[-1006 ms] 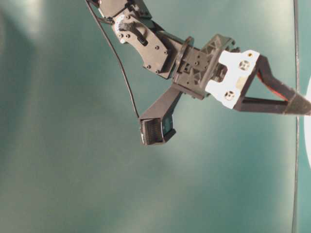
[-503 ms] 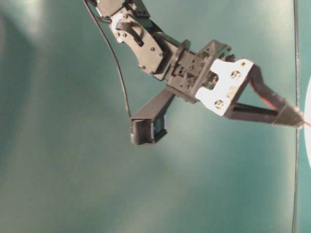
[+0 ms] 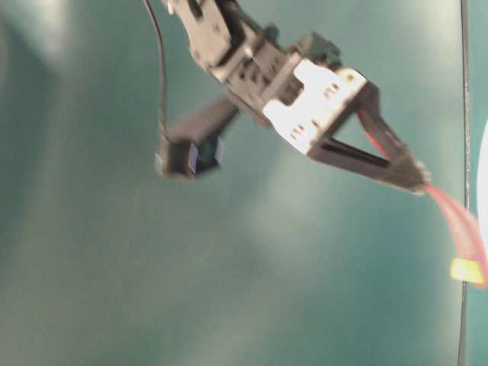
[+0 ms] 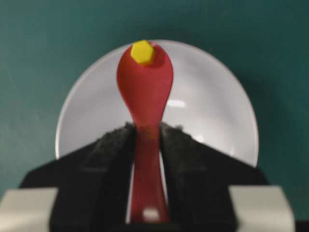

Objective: Scoop the yellow hexagonal prism block from the bowl with a spoon using the right arm.
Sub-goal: 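Raise the spoon holding the yellow block above the bowl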

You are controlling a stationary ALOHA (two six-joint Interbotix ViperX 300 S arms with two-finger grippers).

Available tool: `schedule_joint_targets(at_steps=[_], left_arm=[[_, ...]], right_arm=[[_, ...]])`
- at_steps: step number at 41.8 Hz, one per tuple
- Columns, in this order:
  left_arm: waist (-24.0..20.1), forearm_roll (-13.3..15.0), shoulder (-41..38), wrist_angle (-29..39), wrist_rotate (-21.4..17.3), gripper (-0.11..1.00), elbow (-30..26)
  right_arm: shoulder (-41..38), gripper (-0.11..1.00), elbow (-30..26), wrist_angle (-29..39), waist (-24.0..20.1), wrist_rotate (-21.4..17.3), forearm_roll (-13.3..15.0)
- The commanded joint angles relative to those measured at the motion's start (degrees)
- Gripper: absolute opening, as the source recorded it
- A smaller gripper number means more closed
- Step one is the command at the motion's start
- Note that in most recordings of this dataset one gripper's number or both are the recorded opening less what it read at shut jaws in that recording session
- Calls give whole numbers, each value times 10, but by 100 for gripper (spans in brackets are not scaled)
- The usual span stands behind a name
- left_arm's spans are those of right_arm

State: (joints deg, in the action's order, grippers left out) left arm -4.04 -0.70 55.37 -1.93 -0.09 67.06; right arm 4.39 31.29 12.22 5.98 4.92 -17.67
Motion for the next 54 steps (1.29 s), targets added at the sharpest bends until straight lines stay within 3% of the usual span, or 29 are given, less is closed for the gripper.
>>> schedule_joint_targets(at_steps=[1, 8, 11, 54], left_arm=[[-2, -1, -4, -5, -1, 0, -12], [-2, -2, -3, -6, -1, 0, -12], [-2, -2, 0, -6, -1, 0, -12], [-2, -2, 11, -9, -1, 0, -14]], right_arm=[[48, 24, 27, -69, -11, 5, 1], [122, 24, 108, -227, -40, 4, 4], [149, 24, 131, -253, -49, 3, 4], [171, 24, 146, -259, -56, -3, 4]])
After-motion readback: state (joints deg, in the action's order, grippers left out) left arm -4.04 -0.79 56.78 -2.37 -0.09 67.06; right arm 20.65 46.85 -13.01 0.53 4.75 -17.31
